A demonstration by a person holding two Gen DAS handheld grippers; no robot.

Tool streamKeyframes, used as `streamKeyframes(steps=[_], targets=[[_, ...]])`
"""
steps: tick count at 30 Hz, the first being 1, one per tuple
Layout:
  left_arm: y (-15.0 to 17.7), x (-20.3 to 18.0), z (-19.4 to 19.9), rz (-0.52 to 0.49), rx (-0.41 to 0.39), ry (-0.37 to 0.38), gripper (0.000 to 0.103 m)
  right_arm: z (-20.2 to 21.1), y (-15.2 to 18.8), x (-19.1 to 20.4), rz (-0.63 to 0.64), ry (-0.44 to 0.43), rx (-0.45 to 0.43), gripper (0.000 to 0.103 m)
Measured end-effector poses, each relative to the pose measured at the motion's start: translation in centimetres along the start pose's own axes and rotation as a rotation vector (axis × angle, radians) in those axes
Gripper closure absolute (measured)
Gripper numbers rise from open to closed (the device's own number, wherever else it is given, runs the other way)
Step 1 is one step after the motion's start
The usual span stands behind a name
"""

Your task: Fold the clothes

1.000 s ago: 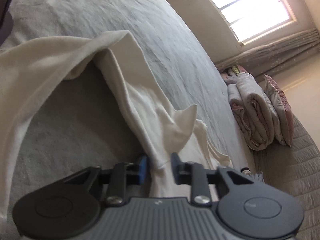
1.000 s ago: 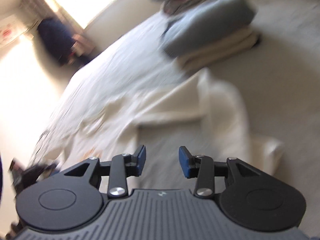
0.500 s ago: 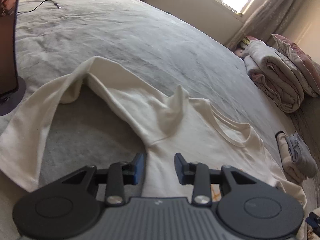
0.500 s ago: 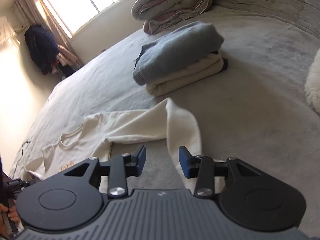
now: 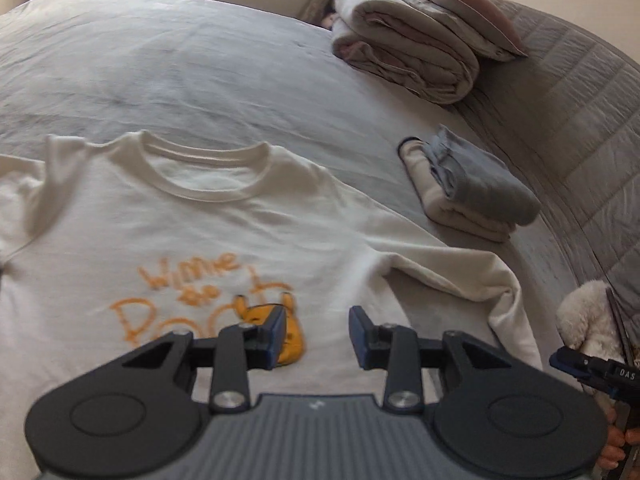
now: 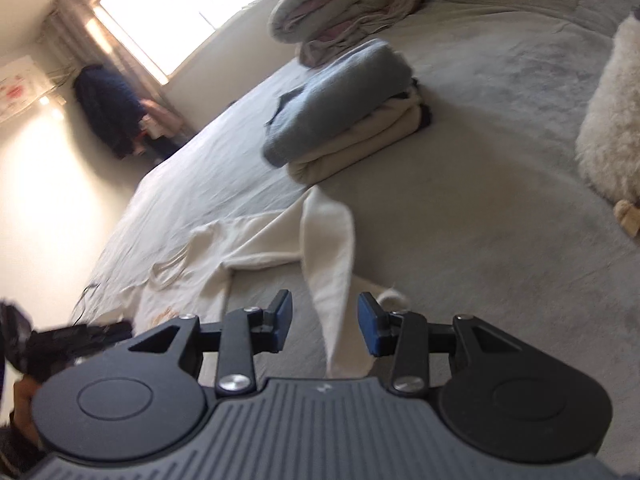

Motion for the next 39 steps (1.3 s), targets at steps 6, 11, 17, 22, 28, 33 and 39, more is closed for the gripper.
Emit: streamKeyframes(steps=[6,11,17,22,28,33,39], targets=[[1.9,-6.7,-3.7,-0.103,0.068,0.054,0.068,-0.6,0.8,0.1,0.089,0.007,0.003,0.097],[2.2,-11.1,-6.4,-0.182,0.091,0.074,0.068,0.4,-0.5,-2.2,0.027,0.052,-0.053,0.100],[1.3,-13.8,-9.0,-0.227,0.111,0.059,0.068,1.8,-2.5,-4.4,-0.029,0.093,-0.130,0.101],[2.6,-15.2,-9.8,-0.203,0.239,0.154,0.068,1.8,-3.4,-3.9,-0.017,0.067,-0.124,0.090],[5.8,-18.8,-9.5,-0.295,0.318,0.197,0.068,0.8,-2.7,-4.4,-0.015,0.092,-0.075,0.090],[7.5,-21.6,-10.2,-0.352,0.339,0.175,0.068,0.7,-1.8,-5.1,-0.009,0.090,-0.043,0.089],[9.1,-23.6,-12.1,-0.425,0.342,-0.006,0.070,1.3,-0.9,-5.6,0.014,0.094,-0.040,0.076]])
Point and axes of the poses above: each gripper's, at about its wrist camera, not at the fingertips, and z roughly against the way its jaws point, x to its left, y to its underside, the point moved 1 cm from there along -z, roughly the way its jaws point, and after that the axes turned 10 degrees about z, right-handed, at the moved point
